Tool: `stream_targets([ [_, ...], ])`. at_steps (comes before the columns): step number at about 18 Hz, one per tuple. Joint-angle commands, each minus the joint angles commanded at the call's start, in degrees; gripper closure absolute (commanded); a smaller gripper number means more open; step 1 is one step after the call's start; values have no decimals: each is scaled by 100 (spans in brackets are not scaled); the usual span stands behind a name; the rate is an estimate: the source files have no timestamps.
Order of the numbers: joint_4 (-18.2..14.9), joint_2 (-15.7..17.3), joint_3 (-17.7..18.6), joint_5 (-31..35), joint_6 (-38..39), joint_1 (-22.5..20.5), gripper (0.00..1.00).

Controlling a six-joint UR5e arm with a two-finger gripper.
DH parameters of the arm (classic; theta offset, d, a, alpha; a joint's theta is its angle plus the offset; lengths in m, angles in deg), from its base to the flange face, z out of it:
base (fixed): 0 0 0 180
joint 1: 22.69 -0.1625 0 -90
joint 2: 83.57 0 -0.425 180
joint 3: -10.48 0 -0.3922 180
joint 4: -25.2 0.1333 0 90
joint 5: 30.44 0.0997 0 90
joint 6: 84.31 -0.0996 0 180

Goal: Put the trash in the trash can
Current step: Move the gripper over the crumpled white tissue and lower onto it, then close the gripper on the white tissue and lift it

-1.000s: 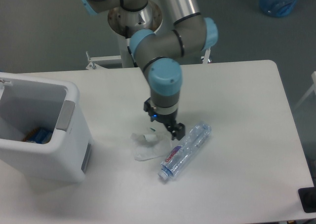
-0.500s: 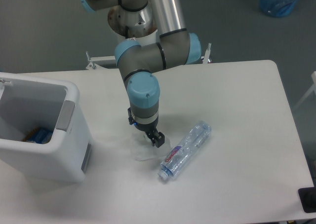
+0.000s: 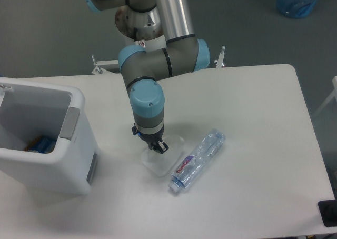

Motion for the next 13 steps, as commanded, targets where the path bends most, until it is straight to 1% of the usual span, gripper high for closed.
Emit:
stream_targets([
  [1, -9, 35, -17, -44, 9, -9, 100],
  [3, -70, 289, -18, -393, 26, -96, 100],
  [4, -166, 343, -35, -639, 35, -175, 100],
  [7, -447, 685, -96, -1290, 35, -404, 100],
  [9, -571, 826, -245, -1782, 96, -527, 100],
  [10, -606, 835, -342, -2063, 210, -580, 100],
  [13, -607, 844, -702, -2627, 841, -598, 100],
])
